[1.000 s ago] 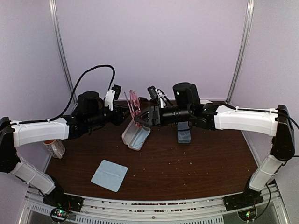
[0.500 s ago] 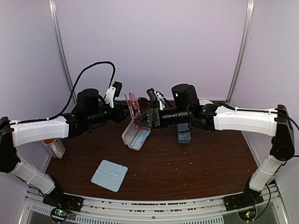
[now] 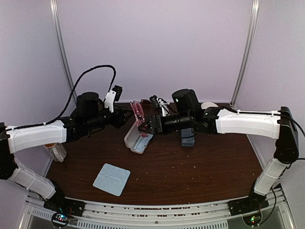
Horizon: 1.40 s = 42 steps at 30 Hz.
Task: Organize the sunglasses
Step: Place the sunglasses in the sunglasses case.
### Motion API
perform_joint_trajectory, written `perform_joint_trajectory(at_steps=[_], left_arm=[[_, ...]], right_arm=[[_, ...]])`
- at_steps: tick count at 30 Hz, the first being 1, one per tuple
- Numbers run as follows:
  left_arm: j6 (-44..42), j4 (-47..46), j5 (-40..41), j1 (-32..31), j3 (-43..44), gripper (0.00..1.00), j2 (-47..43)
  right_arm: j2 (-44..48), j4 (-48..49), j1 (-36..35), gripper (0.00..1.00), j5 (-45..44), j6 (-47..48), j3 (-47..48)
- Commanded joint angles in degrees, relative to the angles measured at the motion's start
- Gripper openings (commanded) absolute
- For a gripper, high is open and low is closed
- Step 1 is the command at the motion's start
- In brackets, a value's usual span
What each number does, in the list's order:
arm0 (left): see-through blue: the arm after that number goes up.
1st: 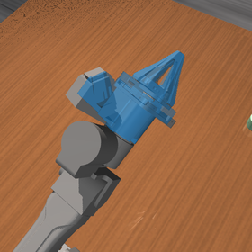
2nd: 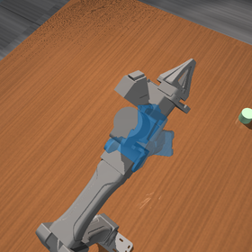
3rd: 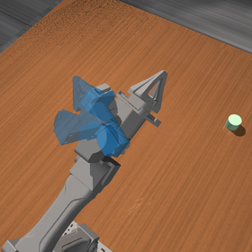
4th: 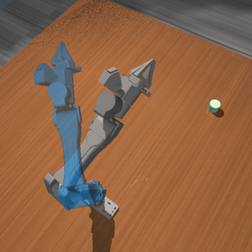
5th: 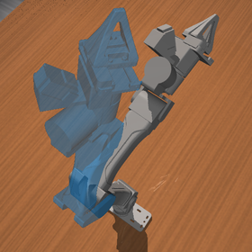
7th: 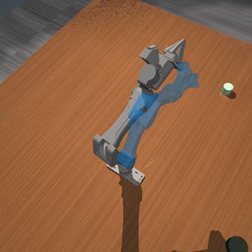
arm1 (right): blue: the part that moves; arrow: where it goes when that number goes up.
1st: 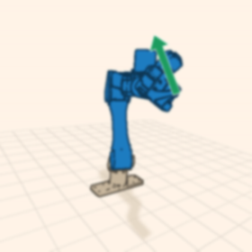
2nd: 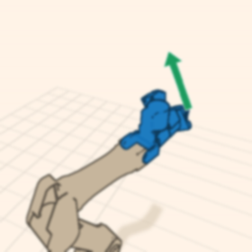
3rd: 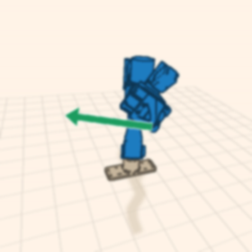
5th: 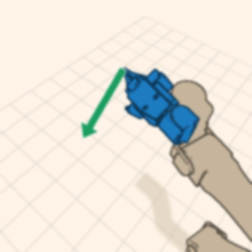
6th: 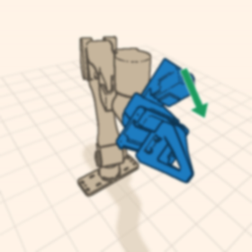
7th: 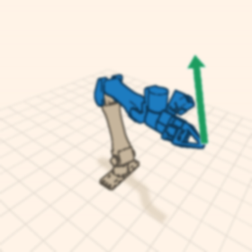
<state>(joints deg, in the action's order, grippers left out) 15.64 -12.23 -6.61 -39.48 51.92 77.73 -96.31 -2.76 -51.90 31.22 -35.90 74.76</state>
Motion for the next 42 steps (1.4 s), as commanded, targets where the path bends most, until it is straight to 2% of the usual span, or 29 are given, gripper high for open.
perform_joint_trajectory(at_steps=[1, 5, 9, 12, 13, 17, 26, 33, 38, 42], left_arm=[[-4.25, 3.63, 6.96, -0.33, -2.11, 0.43, -5.90], [-6.98, 8.79, 12.02, -0.33, -2.45, 0.53, -8.74], [-8.26, 13.01, 16.40, -0.33, -2.20, 0.67, -10.41], [-8.43, 13.95, 18.90, -0.34, -3.23, 0.92, -12.21], [-8.37, 14.69, 20.07, -0.35, -3.38, 0.97, -12.58], [-7.70, 16.64, 23.39, -0.38, -3.95, 0.98, -14.25], [-4.81, 11.88, 29.61, -0.24, -9.36, 0.98, -13.87], [-5.59, 9.40, 28.01, -0.20, -11.76, 0.98, -13.35], [-6.20, 6.86, 22.29, 0.63, -14.05, 0.98, -13.83], [-6.32, 6.35, 21.52, 0.80, -14.60, 0.97, -14.01]], right_arm=[[3.49, -0.05, -0.32, 0.36, -6.49, 0.52, -0.39], [4.27, -0.14, -0.34, 0.36, -11.31, -1.26, -1.48], [4.09, -1.28, -0.32, 0.35, -17.01, -4.06, -2.08], [3.88, -1.52, -0.35, 0.36, -20.10, -6.55, -2.88], [3.73, -1.78, -0.31, 0.36, -21.02, -7.93, -3.13], [2.56, -5.03, -0.22, 0.36, -25.55, -12.08, -2.83], [-0.81, -9.51, -0.38, 0.35, -29.53, -20.05, -1.54], [-5.57, -12.52, -0.87, 0.36, -29.29, -23.20, 2.84], [-9.65, -13.11, -1.07, 0.36, -27.23, -25.19, 6.39], [-12.51, -12.52, -1.16, 0.36, -26.61, -27.75, 9.00]])
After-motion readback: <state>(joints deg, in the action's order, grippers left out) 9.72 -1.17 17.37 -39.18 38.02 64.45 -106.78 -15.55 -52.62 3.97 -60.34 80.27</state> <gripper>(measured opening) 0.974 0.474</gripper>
